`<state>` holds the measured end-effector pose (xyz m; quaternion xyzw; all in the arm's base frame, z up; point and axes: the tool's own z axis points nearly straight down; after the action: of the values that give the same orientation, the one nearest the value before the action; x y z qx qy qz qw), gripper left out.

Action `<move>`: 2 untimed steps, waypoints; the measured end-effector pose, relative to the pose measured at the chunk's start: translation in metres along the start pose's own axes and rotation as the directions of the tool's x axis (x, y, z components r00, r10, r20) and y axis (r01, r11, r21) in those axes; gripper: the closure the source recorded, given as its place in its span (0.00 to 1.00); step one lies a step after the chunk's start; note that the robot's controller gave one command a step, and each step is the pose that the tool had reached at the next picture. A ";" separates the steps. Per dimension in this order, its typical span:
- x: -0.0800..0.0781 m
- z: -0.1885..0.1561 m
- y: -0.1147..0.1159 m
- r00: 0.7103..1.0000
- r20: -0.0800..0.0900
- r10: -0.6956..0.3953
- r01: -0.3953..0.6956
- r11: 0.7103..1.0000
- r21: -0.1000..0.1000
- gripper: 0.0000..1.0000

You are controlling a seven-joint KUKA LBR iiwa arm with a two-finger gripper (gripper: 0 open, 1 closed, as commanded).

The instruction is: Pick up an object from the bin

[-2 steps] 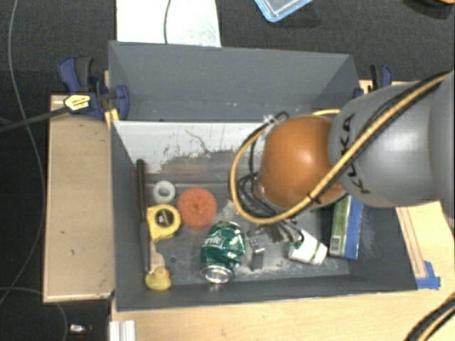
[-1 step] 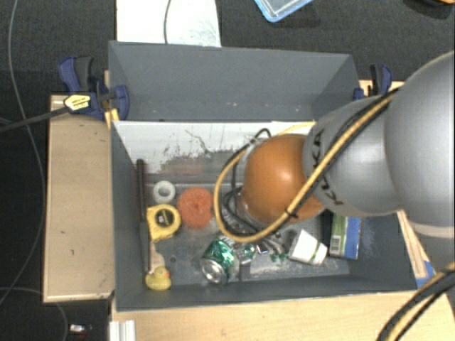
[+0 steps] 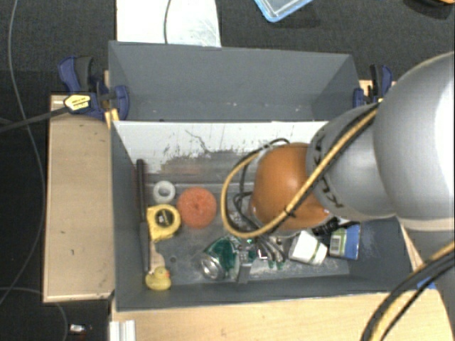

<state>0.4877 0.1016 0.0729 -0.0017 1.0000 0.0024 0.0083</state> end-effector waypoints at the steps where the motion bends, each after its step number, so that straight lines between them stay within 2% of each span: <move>1: -0.006 0.003 0.002 1.000 0.007 -0.029 0.029 1.000 -0.002 1.00; 2: -0.006 0.003 0.003 1.000 0.007 -0.026 0.026 1.000 -0.003 1.00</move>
Offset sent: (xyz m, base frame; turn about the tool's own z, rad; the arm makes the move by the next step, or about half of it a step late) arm 0.0000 0.0000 0.0000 0.0000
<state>0.4941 0.1042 0.0702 -0.0147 0.9998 0.0039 0.0119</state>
